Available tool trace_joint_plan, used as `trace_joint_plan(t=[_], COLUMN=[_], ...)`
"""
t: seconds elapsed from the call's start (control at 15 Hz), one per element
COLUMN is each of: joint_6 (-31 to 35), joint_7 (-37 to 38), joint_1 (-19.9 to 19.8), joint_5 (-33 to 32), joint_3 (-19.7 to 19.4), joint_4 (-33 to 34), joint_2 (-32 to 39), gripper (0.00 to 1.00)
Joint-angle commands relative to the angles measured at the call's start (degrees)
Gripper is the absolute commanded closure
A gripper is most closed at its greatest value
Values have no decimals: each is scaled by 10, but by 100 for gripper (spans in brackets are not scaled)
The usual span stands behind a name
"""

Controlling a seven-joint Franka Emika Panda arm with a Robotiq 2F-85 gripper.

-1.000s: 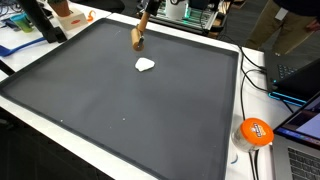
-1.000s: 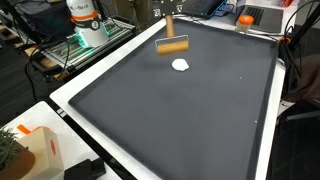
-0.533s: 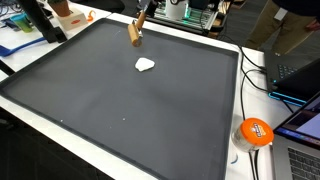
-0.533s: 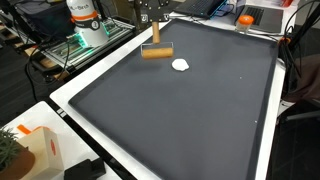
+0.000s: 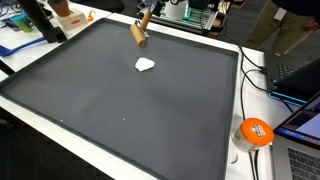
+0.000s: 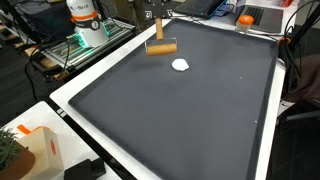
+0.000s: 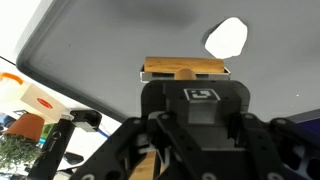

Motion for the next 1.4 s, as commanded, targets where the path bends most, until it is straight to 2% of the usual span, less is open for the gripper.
trace_joint_plan(t=[0.0, 0.07, 0.27, 0.47, 0.67, 1.0, 1.13, 1.2, 1.27, 1.33], joint_6=[-12, -19, -62, -106, -142, -183, -189, -191, -200, -199], joint_7=[25, 20, -21, -108, -225, -415, -437, -390, -421, -419], joint_1=[-37, -36, -78, -112, -150, -240, -278, -289, -278, -293], joint_5=[-92, -112, -138, -129, -119, -95, -84, -64, -65, -60], joint_3=[79, 90, 158, 201, 224, 261, 258, 243, 256, 253], joint_4=[-23, -23, -35, -42, -48, -63, -61, -44, -56, -52], joint_2=[-26, -35, -27, -34, -35, -44, -25, 2, -4, -2], gripper=[78, 78, 78, 78, 78, 78, 78, 78, 53, 53])
